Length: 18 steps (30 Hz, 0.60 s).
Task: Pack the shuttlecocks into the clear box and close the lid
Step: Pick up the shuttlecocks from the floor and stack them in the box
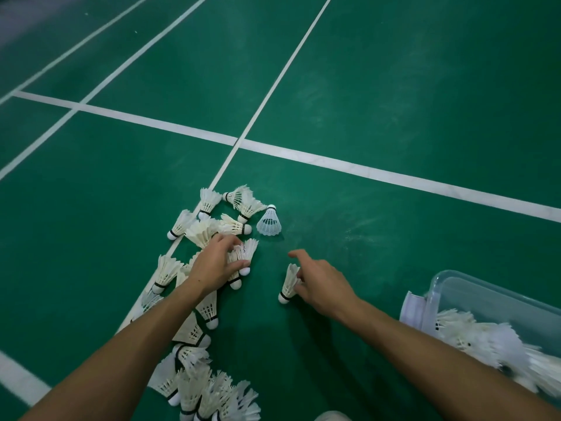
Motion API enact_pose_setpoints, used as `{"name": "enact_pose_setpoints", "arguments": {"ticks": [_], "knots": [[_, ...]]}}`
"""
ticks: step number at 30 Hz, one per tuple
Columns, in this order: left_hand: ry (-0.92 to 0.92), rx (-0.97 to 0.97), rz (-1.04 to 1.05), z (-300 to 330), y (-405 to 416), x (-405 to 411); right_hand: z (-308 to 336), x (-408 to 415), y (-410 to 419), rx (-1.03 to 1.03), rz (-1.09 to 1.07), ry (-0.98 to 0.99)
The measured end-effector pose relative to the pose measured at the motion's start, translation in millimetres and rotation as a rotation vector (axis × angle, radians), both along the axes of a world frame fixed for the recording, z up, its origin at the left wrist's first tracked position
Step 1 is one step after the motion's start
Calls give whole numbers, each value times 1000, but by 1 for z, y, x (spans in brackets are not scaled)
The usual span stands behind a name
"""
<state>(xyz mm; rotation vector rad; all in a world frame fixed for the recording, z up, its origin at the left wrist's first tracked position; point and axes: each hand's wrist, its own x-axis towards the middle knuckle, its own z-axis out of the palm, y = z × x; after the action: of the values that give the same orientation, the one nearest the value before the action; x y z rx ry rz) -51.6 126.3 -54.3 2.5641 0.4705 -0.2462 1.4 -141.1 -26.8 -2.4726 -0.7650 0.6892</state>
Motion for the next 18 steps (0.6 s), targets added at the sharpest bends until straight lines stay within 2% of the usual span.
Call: {"name": "enact_pose_setpoints", "arguments": {"ticks": [5,10,18], "knots": [[-85,-46,-14,4,-14,-6,21,0,-26,135,-72,-4],[-210,-128,-63,50,-54,-10,55,-3,-70,349,-249,8],[-350,-192,-318,125,-171,-5,125,-34,-171,527,-413,-54]]}}
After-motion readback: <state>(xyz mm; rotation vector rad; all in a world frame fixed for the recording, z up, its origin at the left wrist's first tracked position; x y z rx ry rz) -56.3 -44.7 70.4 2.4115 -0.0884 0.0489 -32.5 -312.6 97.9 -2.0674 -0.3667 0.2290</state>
